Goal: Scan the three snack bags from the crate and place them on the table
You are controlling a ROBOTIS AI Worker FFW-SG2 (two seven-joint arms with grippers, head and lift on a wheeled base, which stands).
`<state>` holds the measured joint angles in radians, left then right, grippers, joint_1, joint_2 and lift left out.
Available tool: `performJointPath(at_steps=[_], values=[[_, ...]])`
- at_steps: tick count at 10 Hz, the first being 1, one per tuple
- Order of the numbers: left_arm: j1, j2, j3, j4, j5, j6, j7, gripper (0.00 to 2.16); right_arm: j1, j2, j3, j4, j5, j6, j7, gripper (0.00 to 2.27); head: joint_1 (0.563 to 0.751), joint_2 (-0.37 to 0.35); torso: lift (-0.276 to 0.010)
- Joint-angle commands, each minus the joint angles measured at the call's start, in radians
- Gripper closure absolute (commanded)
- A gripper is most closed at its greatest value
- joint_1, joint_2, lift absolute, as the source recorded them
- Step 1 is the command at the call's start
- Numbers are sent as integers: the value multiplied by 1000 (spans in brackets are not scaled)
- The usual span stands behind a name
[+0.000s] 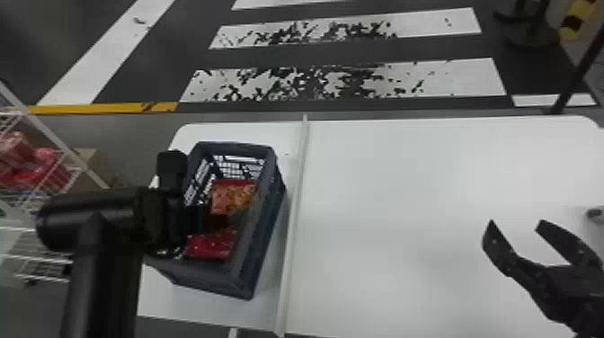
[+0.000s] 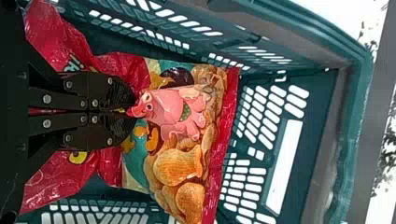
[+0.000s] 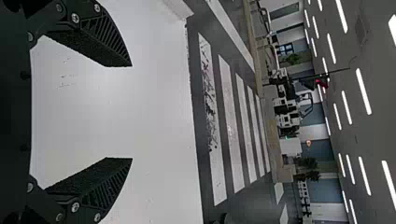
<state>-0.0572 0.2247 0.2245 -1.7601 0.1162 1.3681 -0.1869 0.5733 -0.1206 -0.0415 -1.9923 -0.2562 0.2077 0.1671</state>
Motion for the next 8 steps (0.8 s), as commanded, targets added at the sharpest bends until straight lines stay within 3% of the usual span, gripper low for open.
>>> performJointPath(at_steps=[1, 8], values=[[27, -7, 26, -64, 10, 6, 7, 1740, 8, 1, -1, -10, 0, -3, 0, 188, 695, 198, -62], [139, -38, 87, -360, 69, 76, 38, 1737, 40, 3, -9, -48, 0, -3, 0, 191, 695, 194, -62]])
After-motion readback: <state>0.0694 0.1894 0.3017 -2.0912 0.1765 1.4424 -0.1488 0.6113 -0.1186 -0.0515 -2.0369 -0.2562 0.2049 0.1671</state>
